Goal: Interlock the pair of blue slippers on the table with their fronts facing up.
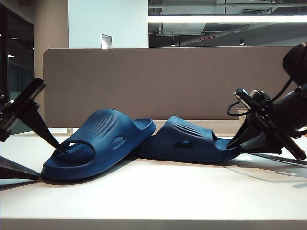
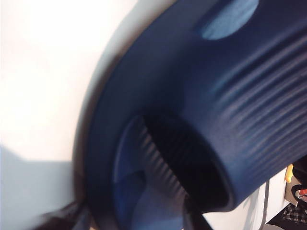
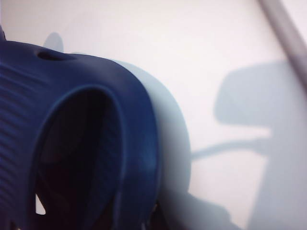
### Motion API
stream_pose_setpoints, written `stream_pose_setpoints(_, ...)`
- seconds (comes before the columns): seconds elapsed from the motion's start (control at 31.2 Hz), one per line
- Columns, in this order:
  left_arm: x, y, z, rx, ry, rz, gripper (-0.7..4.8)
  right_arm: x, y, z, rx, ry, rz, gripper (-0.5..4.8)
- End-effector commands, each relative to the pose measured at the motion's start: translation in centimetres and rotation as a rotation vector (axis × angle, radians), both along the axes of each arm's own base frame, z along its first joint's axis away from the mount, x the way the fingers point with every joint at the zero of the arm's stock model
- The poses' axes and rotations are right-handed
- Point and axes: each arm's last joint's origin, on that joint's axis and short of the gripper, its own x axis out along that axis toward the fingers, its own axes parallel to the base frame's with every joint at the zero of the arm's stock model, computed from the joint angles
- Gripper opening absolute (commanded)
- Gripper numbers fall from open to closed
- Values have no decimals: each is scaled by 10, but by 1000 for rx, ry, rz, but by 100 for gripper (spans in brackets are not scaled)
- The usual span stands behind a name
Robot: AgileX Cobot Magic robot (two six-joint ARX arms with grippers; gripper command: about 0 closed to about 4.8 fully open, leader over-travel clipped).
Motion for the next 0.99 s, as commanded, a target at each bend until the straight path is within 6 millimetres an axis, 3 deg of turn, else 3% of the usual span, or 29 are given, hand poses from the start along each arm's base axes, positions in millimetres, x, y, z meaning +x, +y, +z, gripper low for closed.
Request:
stream_pose_setpoints(0.03,2,-4,0,5,-16,-9,242,-1,2,1,17,0,16,13)
stream_pose_setpoints(0.26,5,-26,-9,-15,-18,-86,242,-1,2,1,21,-3,17,13)
stream_pose_setpoints(0.45,3,-32,-13,24,-9,-91,241,-1,2,1,21,-3,16,13)
stream_pose_setpoints(0.51,3,-32,-13,31,-12,-88,224,-1,2,1,20,-4,16,13)
stream_pose_setpoints(0.61,2,-32,-14,39,-8,-84,148,-1,2,1,20,-4,16,13)
stream_pose_setpoints(0.99,2,-32,-14,44,-6,-82,107,-1,2,1,21,-3,17,13)
